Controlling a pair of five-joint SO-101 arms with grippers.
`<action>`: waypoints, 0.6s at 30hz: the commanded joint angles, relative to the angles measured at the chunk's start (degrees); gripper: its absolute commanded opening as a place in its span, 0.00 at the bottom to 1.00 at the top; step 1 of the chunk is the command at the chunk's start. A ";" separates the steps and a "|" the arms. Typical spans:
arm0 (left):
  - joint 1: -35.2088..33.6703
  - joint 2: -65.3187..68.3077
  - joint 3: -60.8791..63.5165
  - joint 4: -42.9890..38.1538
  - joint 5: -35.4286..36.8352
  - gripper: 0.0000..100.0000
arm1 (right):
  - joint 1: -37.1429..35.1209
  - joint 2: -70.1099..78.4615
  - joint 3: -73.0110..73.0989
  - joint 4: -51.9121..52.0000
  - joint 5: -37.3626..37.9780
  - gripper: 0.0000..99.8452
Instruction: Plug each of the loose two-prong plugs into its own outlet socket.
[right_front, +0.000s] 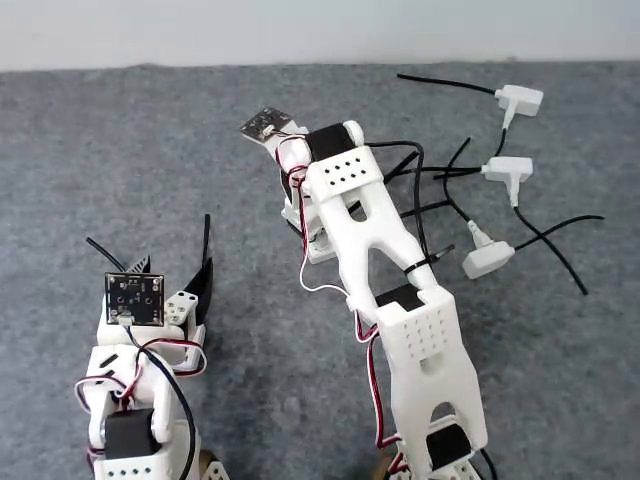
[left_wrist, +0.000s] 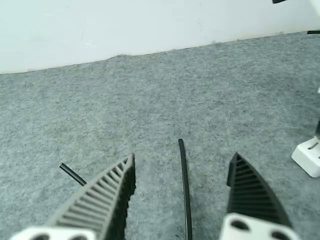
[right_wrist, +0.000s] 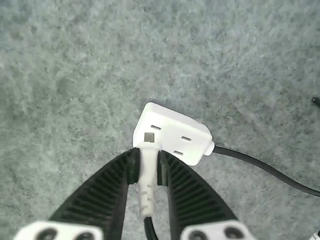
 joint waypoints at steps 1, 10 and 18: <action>0.00 -0.62 -1.45 -2.02 0.35 0.30 | 0.66 1.27 -3.16 0.13 0.70 0.01; 0.00 -0.62 -1.45 -2.02 0.35 0.30 | 0.92 3.47 -7.21 -0.40 0.35 0.01; 0.00 -0.62 -1.45 -2.02 0.35 0.30 | 1.01 3.65 -7.21 -0.31 0.35 0.01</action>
